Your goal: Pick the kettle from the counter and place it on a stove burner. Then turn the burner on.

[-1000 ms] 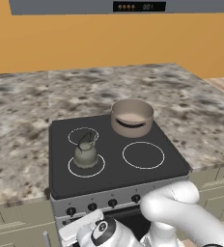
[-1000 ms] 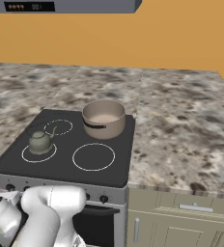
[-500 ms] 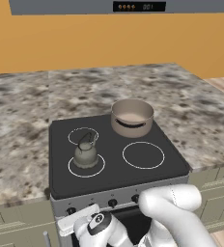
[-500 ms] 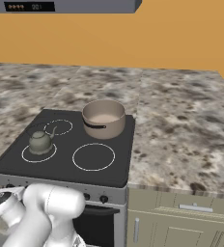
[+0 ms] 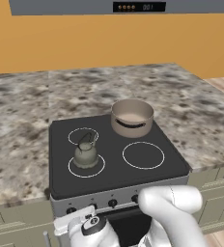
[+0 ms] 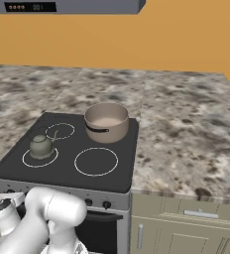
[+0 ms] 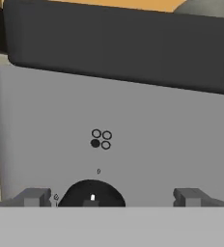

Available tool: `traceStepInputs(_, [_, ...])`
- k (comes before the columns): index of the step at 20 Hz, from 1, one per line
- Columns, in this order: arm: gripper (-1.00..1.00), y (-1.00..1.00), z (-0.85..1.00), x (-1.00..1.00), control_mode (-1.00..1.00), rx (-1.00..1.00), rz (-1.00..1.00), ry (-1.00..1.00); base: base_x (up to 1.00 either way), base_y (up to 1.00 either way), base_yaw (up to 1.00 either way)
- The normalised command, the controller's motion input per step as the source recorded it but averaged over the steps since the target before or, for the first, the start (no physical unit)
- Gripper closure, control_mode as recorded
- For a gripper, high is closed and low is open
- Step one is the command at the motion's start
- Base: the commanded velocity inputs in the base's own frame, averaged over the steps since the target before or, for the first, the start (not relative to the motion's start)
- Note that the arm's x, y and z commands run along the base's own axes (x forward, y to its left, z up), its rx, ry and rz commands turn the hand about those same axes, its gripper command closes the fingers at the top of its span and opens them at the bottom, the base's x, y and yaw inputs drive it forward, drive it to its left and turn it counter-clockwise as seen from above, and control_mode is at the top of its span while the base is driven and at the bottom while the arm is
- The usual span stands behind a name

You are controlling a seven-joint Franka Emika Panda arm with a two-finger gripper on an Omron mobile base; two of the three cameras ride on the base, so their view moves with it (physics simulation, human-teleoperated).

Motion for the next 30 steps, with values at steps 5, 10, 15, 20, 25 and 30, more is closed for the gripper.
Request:
traceStepInputs(5, [-1.00, 0.14, -0.25, 0.00, -1.00, 0.00, 0.00, 0.04, 0.00, 0.00, 0.00])
traceStepInputs(10, [-1.00, 0.00, 0.00, -0.08, -1.00, 0.00, 0.00, 0.00, 0.00, 0.00, 0.00])
traceStepInputs(15, [-1.00, 0.00, 0.00, 0.00, -1.00, 0.00, 0.00, 0.00, 0.00, 0.00, 0.00])
traceStepInputs(20, [-1.00, 0.00, 0.00, 0.17, -1.00, 0.00, 0.00, 0.00, 0.00, 0.00, 0.00])
traceStepInputs(25, [-1.00, 0.00, 0.00, 0.21, -1.00, 0.00, 0.00, 0.00, 0.00, 0.00, 0.00])
traceStepInputs(30, [-1.00, 0.00, -0.02, 0.18, -1.00, 0.00, 0.00, 0.00, 0.00, 0.00, 0.00])
